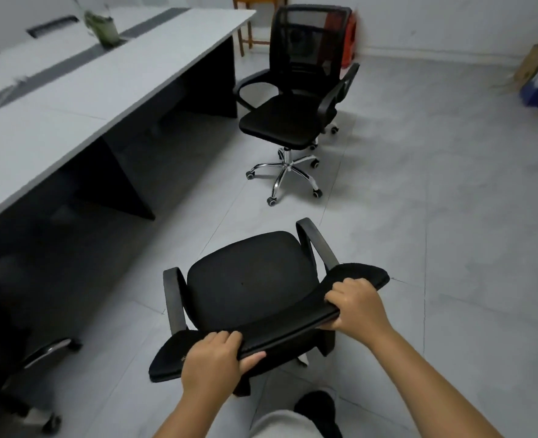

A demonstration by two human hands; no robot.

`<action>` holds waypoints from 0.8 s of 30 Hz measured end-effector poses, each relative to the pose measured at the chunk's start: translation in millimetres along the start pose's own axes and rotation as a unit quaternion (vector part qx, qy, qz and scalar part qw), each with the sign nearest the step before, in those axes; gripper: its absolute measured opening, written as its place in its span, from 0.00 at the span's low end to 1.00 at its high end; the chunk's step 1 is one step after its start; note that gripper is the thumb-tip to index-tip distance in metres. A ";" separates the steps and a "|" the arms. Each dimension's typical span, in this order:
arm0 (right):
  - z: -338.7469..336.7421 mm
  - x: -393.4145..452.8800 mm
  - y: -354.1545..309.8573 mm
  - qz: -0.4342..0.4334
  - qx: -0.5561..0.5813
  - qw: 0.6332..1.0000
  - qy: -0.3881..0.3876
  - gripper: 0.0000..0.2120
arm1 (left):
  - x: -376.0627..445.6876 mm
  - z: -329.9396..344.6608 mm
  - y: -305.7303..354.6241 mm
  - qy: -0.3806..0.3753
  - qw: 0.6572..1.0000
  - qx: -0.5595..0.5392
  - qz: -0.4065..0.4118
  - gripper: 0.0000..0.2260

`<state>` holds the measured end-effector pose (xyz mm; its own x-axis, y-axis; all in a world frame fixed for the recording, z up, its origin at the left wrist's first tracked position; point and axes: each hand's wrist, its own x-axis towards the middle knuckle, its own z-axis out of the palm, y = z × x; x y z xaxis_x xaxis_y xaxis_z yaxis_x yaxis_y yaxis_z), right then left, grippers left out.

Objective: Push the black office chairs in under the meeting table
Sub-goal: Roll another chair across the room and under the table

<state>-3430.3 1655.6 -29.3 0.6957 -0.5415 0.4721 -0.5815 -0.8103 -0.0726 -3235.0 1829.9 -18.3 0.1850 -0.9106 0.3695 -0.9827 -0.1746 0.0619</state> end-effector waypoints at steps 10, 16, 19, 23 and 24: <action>7.1 50.8 114.2 -0.122 0.057 0.988 -0.079 0.19 | 43.9 31.6 119.1 -0.005 0.985 0.056 -0.164 0.27; 12.3 69.9 151.8 -0.180 0.080 0.977 -0.082 0.21 | 67.9 36.7 160.2 -0.012 0.969 0.086 -0.230 0.24; 13.4 74.2 163.9 -0.233 0.077 0.966 -0.077 0.22 | 71.2 40.9 172.6 -0.002 0.961 0.096 -0.260 0.29; 13.7 77.6 174.5 -0.326 0.091 0.939 -0.067 0.25 | 71.4 40.7 191.5 0.022 0.940 0.101 -0.325 0.35; 13.7 77.6 176.7 -0.340 0.100 0.933 -0.064 0.26 | 71.3 40.1 196.4 0.028 0.935 0.097 -0.341 0.36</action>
<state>-3473.2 1467.4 -17.5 0.9269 0.1004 0.3617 0.0933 -0.9950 0.0369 -3414.4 1715.6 -17.0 0.7615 -0.5435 0.3532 -0.6160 -0.7763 0.1336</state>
